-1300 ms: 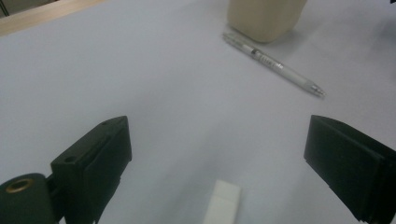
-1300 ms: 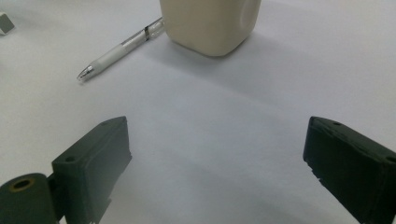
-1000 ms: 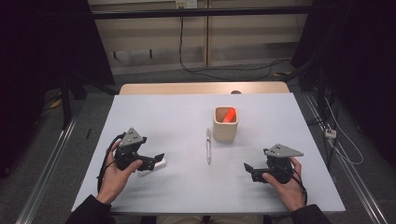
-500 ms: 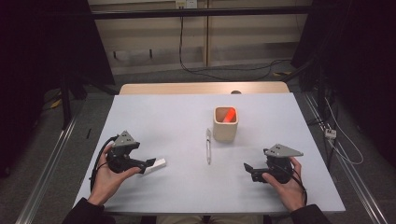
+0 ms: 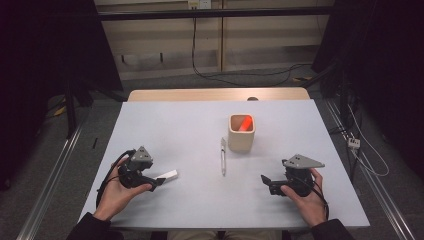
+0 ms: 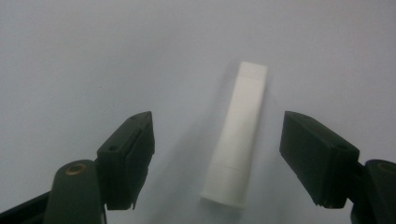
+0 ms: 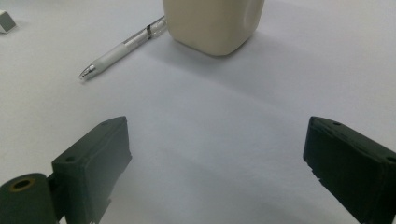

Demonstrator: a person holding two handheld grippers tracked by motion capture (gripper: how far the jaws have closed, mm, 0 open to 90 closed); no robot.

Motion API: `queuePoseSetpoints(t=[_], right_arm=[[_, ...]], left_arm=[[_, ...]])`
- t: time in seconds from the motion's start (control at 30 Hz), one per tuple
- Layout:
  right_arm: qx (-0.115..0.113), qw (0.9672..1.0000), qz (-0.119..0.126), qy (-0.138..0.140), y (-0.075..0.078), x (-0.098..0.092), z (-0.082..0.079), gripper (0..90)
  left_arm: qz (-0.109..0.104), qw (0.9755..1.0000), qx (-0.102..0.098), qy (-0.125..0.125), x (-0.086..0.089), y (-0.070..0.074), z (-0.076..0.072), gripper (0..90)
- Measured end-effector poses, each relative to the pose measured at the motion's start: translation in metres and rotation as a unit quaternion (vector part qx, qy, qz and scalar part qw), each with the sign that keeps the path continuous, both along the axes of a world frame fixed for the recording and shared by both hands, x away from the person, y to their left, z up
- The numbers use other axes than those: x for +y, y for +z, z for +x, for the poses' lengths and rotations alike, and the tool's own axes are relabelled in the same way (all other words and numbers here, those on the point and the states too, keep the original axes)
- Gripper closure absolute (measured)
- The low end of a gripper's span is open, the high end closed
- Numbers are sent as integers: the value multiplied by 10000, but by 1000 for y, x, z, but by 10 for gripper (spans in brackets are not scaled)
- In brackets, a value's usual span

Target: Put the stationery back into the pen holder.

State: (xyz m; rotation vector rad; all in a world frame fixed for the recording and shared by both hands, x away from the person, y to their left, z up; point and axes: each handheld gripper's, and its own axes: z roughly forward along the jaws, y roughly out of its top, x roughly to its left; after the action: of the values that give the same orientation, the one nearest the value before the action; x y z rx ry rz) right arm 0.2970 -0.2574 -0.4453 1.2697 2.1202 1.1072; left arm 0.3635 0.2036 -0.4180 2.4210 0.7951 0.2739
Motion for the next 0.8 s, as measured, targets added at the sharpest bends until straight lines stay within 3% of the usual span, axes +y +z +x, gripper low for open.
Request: queuePoseSetpoints(t=[0.23,0.47,0.67,0.8], right_arm=[[8,10000,-3,-6,0,0,0,72],[12,10000,0,-3,0,0,0,72],[5,10000,-11,6,0,0,0,72],[6,10000,-13,3,0,0,0,72]], left_arm=[[341,9992,131,-146,-3,-2,2,365],[653,9966,296,-407,-7,-8,3,471],[692,9956,411,-488,-11,-13,4,576],[769,9940,495,-602,-11,-13,7,593]])
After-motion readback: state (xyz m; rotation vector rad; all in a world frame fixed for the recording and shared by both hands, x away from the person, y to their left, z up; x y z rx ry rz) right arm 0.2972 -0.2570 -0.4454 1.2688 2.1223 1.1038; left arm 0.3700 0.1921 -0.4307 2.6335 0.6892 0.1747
